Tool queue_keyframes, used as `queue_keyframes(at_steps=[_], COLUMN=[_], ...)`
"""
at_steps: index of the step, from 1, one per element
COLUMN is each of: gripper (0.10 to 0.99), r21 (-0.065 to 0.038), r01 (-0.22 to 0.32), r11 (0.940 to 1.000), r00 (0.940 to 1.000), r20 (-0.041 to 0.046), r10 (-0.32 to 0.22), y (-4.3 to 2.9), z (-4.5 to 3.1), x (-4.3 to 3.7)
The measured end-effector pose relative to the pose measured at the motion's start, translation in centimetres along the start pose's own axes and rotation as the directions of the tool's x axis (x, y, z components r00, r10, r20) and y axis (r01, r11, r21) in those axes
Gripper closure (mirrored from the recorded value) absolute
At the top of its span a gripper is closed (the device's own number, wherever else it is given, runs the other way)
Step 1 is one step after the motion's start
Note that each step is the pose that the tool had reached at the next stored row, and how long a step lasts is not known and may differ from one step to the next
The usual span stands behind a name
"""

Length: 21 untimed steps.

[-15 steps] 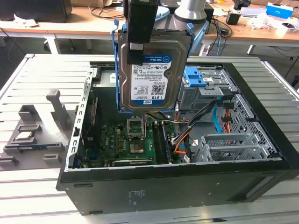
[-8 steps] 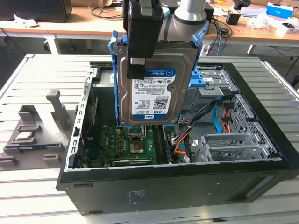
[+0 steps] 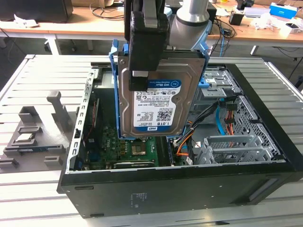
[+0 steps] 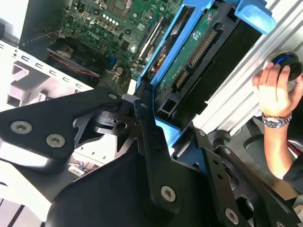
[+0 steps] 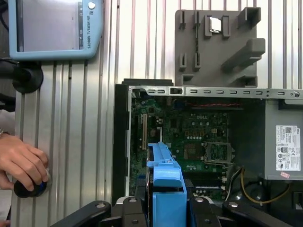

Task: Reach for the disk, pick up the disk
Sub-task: 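Pick up the disk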

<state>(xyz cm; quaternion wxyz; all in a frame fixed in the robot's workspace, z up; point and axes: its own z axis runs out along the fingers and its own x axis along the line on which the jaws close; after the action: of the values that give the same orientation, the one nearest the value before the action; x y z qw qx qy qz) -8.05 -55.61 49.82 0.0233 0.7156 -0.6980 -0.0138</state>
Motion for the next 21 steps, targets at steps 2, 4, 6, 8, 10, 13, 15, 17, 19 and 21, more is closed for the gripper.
queue_keyframes(at_steps=[2,4,6,8,10,13,15,17,19,21], gripper=[0.718,0.718,0.718,0.718,0.718,0.718,0.718,0.718,0.718,0.718], r21=[0.0,0.0,0.0,0.0,0.0,0.0,0.0,0.0,0.0,0.0], r01=[0.0,0.0,0.0,0.0,0.0,0.0,0.0,0.0,0.0,0.0], r11=[1.0,1.0,1.0,1.0,1.0,1.0,1.0,1.0,1.0,1.0], r00=[1.0,1.0,1.0,1.0,1.0,1.0,1.0,1.0,1.0,1.0], r20=[-0.0001,0.0,0.0,0.0,-0.0002,-0.0001,-0.0002,-0.0002,-0.0002,-0.0002], r10=[0.0,0.0,0.0,0.0,0.0,0.0,0.0,0.0,0.0,0.0], y=[0.01,0.02,0.04,0.06,0.07,0.09,0.09,0.1,0.11,0.12], z=[0.01,0.02,0.03,0.05,0.05,0.06,0.07,0.08,0.08,0.09], x=[0.6,1.07,1.81,2.39,2.87,3.58,3.93,4.34,4.67,5.1])
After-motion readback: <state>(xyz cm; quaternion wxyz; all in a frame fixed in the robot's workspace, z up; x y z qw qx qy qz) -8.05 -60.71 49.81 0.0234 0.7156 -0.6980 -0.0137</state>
